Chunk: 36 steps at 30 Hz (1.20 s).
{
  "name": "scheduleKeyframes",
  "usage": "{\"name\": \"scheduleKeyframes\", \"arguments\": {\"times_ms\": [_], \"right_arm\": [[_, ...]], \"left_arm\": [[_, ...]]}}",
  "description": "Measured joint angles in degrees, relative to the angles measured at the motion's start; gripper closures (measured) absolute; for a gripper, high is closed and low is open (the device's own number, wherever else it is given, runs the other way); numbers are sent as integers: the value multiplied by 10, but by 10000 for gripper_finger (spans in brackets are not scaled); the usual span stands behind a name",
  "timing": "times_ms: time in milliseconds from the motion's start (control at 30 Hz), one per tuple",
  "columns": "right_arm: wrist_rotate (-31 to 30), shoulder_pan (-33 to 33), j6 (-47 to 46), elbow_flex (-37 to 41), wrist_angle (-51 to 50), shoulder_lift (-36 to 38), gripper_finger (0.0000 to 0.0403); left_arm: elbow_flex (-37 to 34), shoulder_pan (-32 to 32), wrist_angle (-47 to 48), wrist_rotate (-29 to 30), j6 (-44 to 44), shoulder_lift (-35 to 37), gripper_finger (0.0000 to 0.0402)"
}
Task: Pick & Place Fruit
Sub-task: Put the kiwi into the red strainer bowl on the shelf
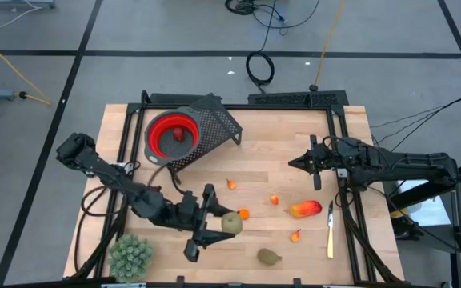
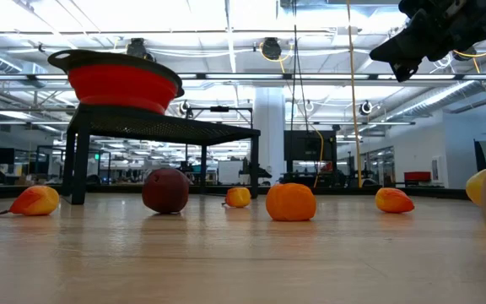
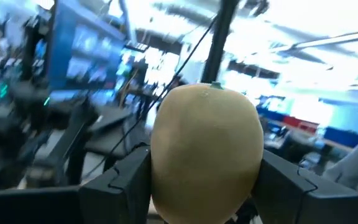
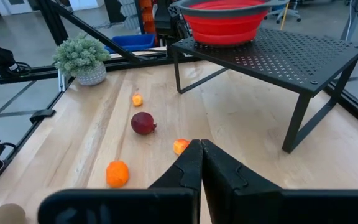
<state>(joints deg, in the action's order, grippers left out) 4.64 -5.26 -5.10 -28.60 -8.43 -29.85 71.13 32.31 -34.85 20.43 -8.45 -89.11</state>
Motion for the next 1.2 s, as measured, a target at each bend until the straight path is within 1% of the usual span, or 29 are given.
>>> {"name": "scheduleKeyframes", "arguments": {"times_ms": [233, 300, 467, 700, 800, 867, 967, 1100, 1200], "right_arm": [[0, 0, 0, 0, 0, 0, 403], [0, 0, 0, 0, 0, 0, 403], [0, 0, -1, 0, 0, 0, 403], [0, 0, -2, 0, 0, 0, 403], [-1, 0, -2, 0, 0, 0, 403], [-1, 0, -2, 0, 0, 0, 403], [-1, 0, -2, 0, 0, 0, 403], [-1, 0, -2, 0, 0, 0, 403], [-1, 0, -2, 0, 0, 0, 403]], "left_arm": [[0, -9, -99, -87, 55, 0, 194], [0, -9, -124, -102, 65, 0, 194], [0, -9, -135, -105, 71, 0, 182], [0, -9, -135, -103, 69, 0, 180], [0, -9, -149, -62, 42, 0, 179], [0, -9, -161, -10, 3, 0, 179], [0, -12, -161, 86, -63, 0, 179], [0, -13, -161, 189, -144, 0, 179], [0, -16, -160, 258, -243, 0, 179]]}}
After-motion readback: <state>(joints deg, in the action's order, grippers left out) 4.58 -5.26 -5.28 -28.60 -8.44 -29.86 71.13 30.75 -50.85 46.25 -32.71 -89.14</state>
